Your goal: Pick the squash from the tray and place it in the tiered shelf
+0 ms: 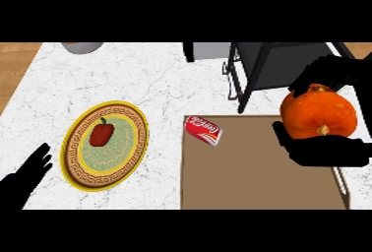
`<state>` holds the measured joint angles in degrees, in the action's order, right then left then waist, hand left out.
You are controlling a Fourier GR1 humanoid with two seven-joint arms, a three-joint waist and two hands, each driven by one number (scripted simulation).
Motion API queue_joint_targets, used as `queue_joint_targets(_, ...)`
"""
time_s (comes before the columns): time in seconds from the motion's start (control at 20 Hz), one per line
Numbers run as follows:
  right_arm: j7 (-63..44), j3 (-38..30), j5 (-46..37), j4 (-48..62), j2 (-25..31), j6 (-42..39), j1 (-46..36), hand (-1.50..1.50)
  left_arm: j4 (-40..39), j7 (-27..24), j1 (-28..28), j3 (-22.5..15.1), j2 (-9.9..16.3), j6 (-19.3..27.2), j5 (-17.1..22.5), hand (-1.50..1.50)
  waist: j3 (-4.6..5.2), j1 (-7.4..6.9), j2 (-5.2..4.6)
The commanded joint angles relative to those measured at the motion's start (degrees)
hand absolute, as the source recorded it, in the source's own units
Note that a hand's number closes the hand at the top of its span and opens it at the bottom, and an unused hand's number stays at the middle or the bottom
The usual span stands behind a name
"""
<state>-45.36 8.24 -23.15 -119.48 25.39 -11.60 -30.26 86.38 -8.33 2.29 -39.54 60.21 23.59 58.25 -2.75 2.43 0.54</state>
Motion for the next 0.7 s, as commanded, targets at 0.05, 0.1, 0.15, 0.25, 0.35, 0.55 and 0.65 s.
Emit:
queue_joint_targets(0.05, -3.73, -8.68, 5.83, 2.61, 2.88, -3.03, -6.57, 1.5, -1.76, 0.69, -4.34, 0.64, -9.0, 2.51, 2.19, 0.0, 2.94, 0.04, -0.86)
queue_joint_targets(0.1, -4.79, -10.56, 6.95, 4.39, 3.16, -3.12, -8.91, 1.5, -1.35, 0.36, -4.02, 0.31, -8.92, 2.47, 2.71, 0.0, 2.96, -0.5, -0.88)
queue_joint_targets(0.15, -5.84, -9.25, 5.6, 4.54, 3.05, -3.06, -9.56, 1.5, -0.5, 0.83, -4.79, -0.65, -9.69, 4.2, 2.27, 0.0, 2.94, -0.57, -0.85)
queue_joint_targets(0.25, -7.25, -12.21, 7.37, 7.61, 4.77, -4.11, -14.74, 1.5, -1.66, 1.16, -6.16, -0.68, -9.13, 4.39, 3.0, 0.0, 3.04, -0.4, -1.05)
queue_joint_targets(0.35, -4.76, -14.27, 8.31, 11.45, 5.51, -3.93, -15.69, 1.5, -2.78, 1.33, -7.7, -0.76, -8.42, 2.72, 3.58, 0.0, 2.96, -0.54, -1.45)
queue_joint_targets(0.55, -1.33, -17.04, 10.1, 19.16, 10.08, -7.54, -20.04, 1.5, -0.27, 0.55, -7.77, -2.33, -8.21, 5.07, 4.0, 0.0, 2.83, -1.75, -1.43)
queue_joint_targets(0.65, -0.63, -17.1, 10.09, 22.2, 10.64, -8.17, -21.12, 1.5, -1.98, -1.58, -6.83, -3.37, -9.39, 4.2, 4.17, 0.0, 2.92, -2.04, -1.57)
